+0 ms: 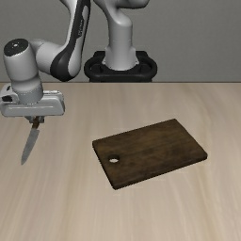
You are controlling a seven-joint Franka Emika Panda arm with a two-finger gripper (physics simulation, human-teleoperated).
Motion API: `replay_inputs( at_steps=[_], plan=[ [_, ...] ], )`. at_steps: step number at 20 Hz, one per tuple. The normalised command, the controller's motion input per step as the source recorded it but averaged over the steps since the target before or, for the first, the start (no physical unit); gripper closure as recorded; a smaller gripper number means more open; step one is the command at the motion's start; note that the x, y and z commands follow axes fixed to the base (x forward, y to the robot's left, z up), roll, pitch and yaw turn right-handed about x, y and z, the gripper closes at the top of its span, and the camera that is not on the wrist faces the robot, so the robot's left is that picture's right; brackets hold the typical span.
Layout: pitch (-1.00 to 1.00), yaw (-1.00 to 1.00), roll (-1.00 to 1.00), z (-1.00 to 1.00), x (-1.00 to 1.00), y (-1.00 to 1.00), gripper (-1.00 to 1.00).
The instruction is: Pick up the knife and place it on the cutting board
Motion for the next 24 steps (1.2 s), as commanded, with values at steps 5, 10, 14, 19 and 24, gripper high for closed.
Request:
replay_inputs(
  at_steps=[5, 10, 14, 19, 24],
  plan=[
    [0.0, 0.0, 0.0, 0.8, 0.0, 0.2, 1.0],
    [0.0, 0.0, 0.0, 0.0, 0.0, 1.0, 1.0],
    [0.0, 0.0, 0.0, 0.0, 0.0, 1.0, 1.0],
    [0.0, 0.0, 0.0, 0.0, 0.0, 1.0, 1.0],
    [0.0, 0.0, 0.0, 0.0, 0.0, 1.0, 1.0]
  ],
)
